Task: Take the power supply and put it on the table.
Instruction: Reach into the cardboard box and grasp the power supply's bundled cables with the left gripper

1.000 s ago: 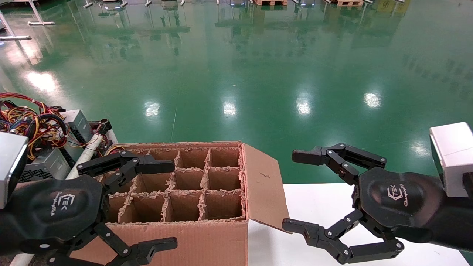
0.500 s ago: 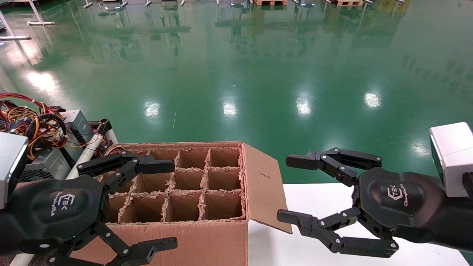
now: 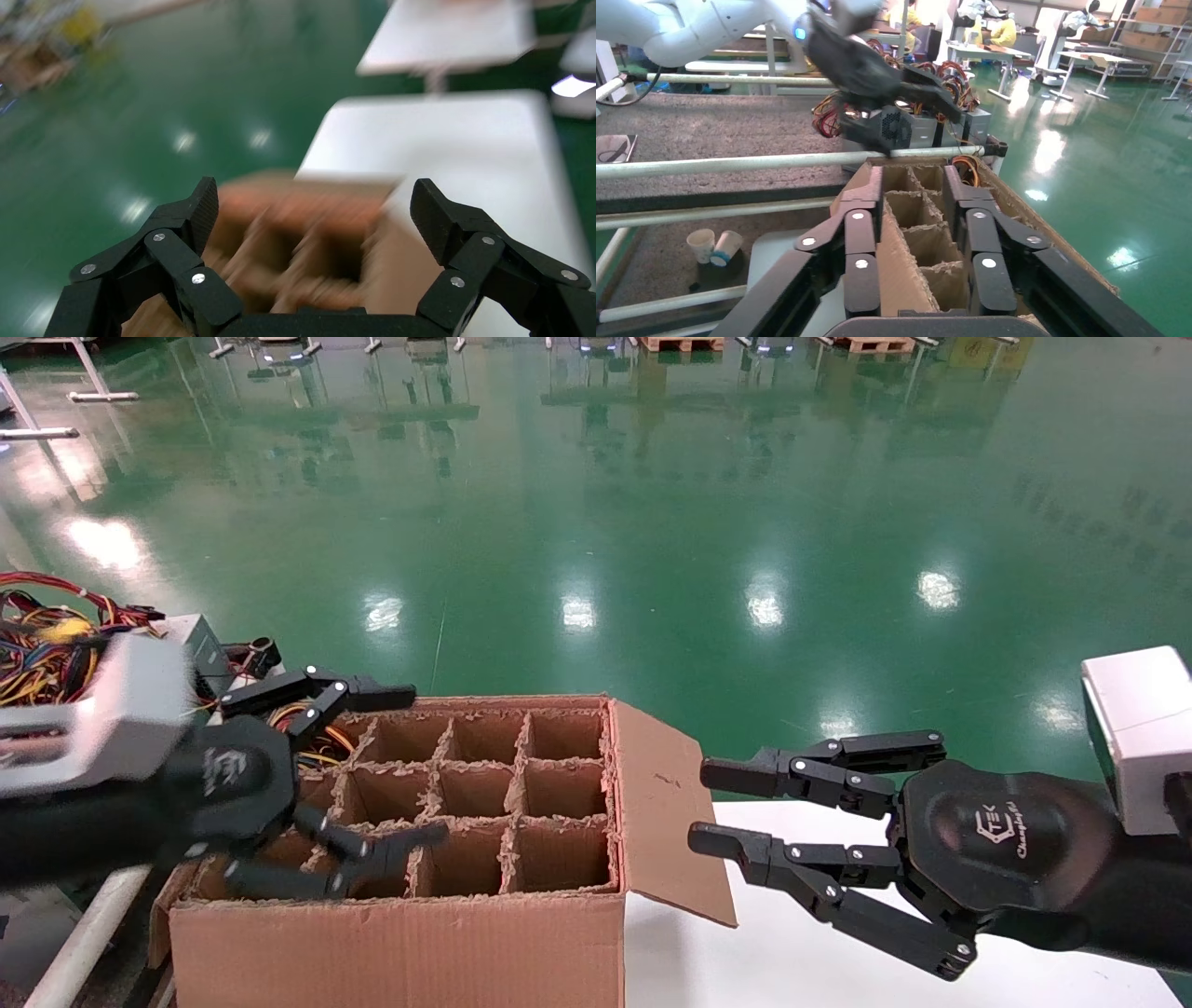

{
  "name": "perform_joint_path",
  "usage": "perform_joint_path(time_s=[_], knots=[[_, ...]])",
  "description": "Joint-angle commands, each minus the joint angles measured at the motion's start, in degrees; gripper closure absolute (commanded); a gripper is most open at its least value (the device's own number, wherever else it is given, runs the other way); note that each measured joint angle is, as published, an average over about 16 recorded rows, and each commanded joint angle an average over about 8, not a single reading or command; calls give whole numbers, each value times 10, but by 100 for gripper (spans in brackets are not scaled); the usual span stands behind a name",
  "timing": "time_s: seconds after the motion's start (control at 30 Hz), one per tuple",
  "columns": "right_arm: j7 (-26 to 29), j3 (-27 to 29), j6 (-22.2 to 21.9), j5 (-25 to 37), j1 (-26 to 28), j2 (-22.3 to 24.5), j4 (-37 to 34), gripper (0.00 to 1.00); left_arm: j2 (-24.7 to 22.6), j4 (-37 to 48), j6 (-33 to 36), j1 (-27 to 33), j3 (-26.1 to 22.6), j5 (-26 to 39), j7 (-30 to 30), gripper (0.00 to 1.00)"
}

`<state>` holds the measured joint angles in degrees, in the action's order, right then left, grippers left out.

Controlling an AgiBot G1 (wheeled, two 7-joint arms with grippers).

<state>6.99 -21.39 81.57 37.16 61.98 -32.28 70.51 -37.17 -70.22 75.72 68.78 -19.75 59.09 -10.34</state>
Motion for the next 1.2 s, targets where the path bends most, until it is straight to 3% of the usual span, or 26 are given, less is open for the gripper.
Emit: perform_joint_path(time_s=[0.03,0.37,0.4,0.63,0.67,0.73,0.93,0.97,1.03,1.2], knots=[[0,0,0,0,0,0,0,100,-4,5,-22,14,-10,38,2,0],[0,0,0,0,0,0,0,100,-60,142,-115,126,-90,221,-239,0],[0,0,0,0,0,0,0,97,-63,153,-117,134,-95,231,-257,0],[0,0,0,0,0,0,0,9,-65,183,-121,150,-118,278,-292,0],[0,0,0,0,0,0,0,0,-63,185,-122,148,-119,281,-291,0],[0,0,0,0,0,0,0,0,-61,189,-126,144,-121,286,-289,14],[0,0,0,0,0,0,0,0,-58,205,-137,135,-125,298,-296,88],[0,0,0,0,0,0,0,0,-58,207,-139,134,-126,299,-297,96],[0,0,0,0,0,0,0,0,-59,208,-142,131,-126,301,-300,100],[0,0,0,0,0,0,0,0,-62,213,-146,124,-128,303,-301,100]])
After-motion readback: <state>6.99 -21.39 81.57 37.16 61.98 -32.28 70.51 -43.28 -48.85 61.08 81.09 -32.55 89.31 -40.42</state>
